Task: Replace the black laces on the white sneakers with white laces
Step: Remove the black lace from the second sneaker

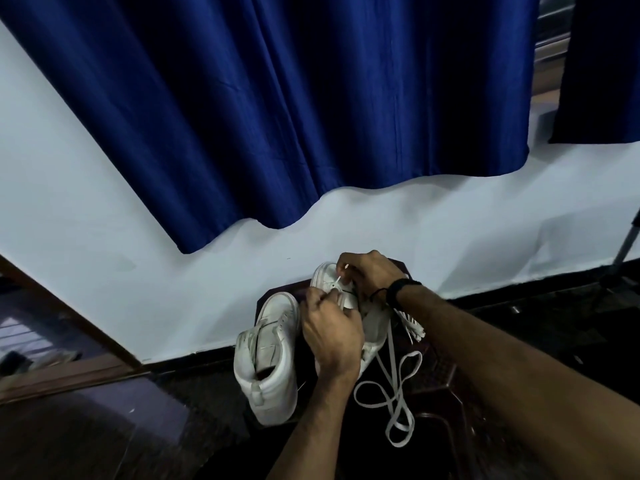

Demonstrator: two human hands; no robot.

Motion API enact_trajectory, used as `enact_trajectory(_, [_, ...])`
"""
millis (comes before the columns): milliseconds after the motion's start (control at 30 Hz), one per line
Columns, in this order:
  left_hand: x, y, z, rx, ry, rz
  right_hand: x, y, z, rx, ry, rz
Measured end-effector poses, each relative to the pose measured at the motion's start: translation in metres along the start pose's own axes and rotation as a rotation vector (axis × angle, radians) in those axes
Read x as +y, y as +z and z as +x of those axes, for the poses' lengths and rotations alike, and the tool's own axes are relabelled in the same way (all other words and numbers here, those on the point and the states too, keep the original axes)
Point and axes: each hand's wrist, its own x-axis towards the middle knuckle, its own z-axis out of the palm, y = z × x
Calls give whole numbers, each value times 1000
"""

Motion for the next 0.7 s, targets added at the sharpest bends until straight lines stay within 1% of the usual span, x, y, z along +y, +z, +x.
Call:
enact_trajectory(100, [-2,-1,1,14,-14,-19,0,-2,2,-43,-38,-54])
enact_trajectory(300, [-5,-4,1,12,-38,-18,-13,-5,9,-174,-126,-249])
enact_trajectory(433, [-8,-2,1,19,-34,-20,-15,-6,15,-209,-152,-258])
enact_trajectory(500, [-8,-1,2,17,-30,-23,-13,-7,14,-189,-136,-206])
enact_trajectory(633, [-9,-1,2,31,-33,-16,-9,-4,10,-62,-98,-50])
enact_trajectory(700, [-10,-1,3,29,-29,-24,-8,-2,9,-25,-84,5])
